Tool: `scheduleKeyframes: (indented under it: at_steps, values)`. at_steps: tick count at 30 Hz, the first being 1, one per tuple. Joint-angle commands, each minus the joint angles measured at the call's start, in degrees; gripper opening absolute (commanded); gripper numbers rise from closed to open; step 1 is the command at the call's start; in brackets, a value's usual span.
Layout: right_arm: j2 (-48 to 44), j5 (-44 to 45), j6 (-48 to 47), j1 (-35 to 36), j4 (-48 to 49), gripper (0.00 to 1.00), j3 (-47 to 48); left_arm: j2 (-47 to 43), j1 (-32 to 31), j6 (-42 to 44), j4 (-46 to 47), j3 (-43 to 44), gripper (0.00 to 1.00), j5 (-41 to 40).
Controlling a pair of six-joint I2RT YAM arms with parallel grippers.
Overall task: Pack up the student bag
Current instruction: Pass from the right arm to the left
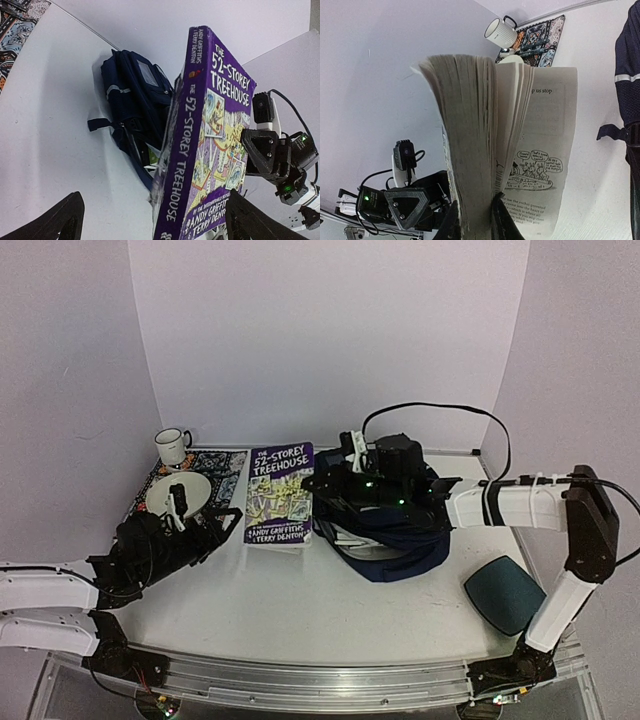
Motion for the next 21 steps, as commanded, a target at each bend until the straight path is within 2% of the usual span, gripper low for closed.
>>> scheduleKeyframes:
  at_steps: [1, 6, 17, 21]
  values:
    - [-3.7, 2.9, 3.4, 0.1, 11.8, 0.0, 0.2, 3.7, -0.3, -1.8, 14.8, -1.5, 0.99, 3.1]
    - [-3.7, 5.3, 5.9, 0.0, 16.7, 0.0, -0.7, 8.6, -0.5, -1.5, 19.6, 0.4, 1.0, 4.5]
    - [-0.9, 8.1, 13.6, 0.1, 27.6, 0.0, -1.6, 22.5, -1.4, -0.9, 37.4, 4.8, 0.99, 7.2]
    - [-0.1, 7.5, 15.7, 0.1, 29.7, 0.0, -1.4, 26.8, -1.5, 0.2, 42.9, 6.1, 0.99, 5.9]
